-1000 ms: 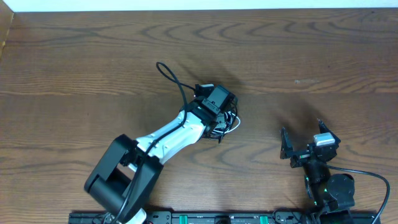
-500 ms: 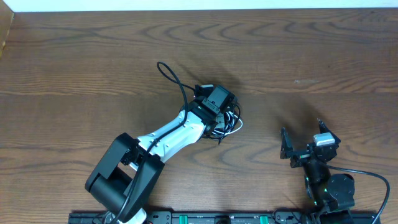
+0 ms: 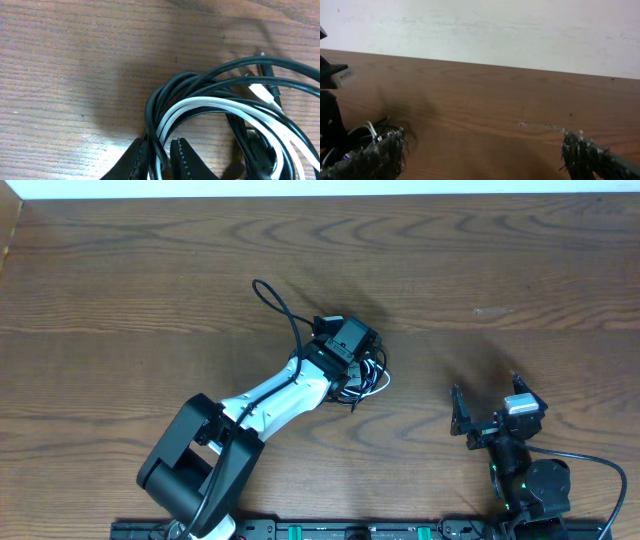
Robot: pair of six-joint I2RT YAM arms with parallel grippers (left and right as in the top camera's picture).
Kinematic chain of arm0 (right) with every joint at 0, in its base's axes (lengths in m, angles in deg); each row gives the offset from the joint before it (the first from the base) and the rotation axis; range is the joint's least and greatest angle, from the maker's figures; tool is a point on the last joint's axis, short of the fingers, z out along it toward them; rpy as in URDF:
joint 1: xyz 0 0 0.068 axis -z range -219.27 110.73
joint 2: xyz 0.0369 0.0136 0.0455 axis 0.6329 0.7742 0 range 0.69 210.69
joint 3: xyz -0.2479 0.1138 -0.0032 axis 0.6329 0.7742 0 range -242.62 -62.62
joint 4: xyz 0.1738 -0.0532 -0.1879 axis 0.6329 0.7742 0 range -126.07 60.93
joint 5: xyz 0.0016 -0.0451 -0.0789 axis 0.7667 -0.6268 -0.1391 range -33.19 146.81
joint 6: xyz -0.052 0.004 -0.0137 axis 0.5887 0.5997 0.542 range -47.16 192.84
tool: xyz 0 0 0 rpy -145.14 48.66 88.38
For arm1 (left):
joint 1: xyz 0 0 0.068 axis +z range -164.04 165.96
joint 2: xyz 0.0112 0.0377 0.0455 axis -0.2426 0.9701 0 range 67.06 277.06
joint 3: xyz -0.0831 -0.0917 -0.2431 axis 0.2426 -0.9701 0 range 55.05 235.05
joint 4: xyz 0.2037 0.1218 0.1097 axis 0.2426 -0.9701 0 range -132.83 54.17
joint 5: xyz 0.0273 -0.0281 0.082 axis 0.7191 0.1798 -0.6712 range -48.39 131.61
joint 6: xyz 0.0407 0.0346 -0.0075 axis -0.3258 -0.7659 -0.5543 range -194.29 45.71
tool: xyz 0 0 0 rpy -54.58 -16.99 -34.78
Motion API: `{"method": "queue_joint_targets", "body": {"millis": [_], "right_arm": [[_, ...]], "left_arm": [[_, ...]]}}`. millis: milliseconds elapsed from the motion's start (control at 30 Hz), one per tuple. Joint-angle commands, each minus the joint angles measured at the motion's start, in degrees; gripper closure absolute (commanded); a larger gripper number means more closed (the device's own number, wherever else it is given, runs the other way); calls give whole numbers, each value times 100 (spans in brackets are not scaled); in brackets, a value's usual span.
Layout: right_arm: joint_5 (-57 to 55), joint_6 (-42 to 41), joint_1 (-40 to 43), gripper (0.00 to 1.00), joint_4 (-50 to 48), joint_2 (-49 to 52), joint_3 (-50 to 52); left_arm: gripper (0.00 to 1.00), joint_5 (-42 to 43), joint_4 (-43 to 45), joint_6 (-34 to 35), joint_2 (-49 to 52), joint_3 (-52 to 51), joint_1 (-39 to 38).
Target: Untangle cables
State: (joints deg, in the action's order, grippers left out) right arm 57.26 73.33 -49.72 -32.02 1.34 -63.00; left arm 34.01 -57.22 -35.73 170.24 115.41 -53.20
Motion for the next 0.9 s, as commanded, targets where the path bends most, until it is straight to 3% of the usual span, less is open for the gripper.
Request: {"method": "queue_joint_targets", "body": {"millis": [0,200,233,267,467,667,867], "right_arm": [[15,44,-9,1,26,-15,7],[15,44,-9,1,26,-13,7],[15,44,-9,1,26,-15,7],[15,44,-9,1,26,-15,7],[15,42,-9,1,26,-15,7],[15,44,-9,1,26,-13,7],[-28,44,-9,1,-39,-15,7]], "left_arm": [[80,118,-52,-39,120,-2,-2],[80,118,-9,-61,116,26,0],[91,122,-11,-94,109,52,0],[92,162,-9,-153,98,68,0],[92,702,-11,-883,-96,98,94],[93,2465,-59,-1836,-763,107,734],[93,4813,-90,-3036,-1099,103,1685]]}}
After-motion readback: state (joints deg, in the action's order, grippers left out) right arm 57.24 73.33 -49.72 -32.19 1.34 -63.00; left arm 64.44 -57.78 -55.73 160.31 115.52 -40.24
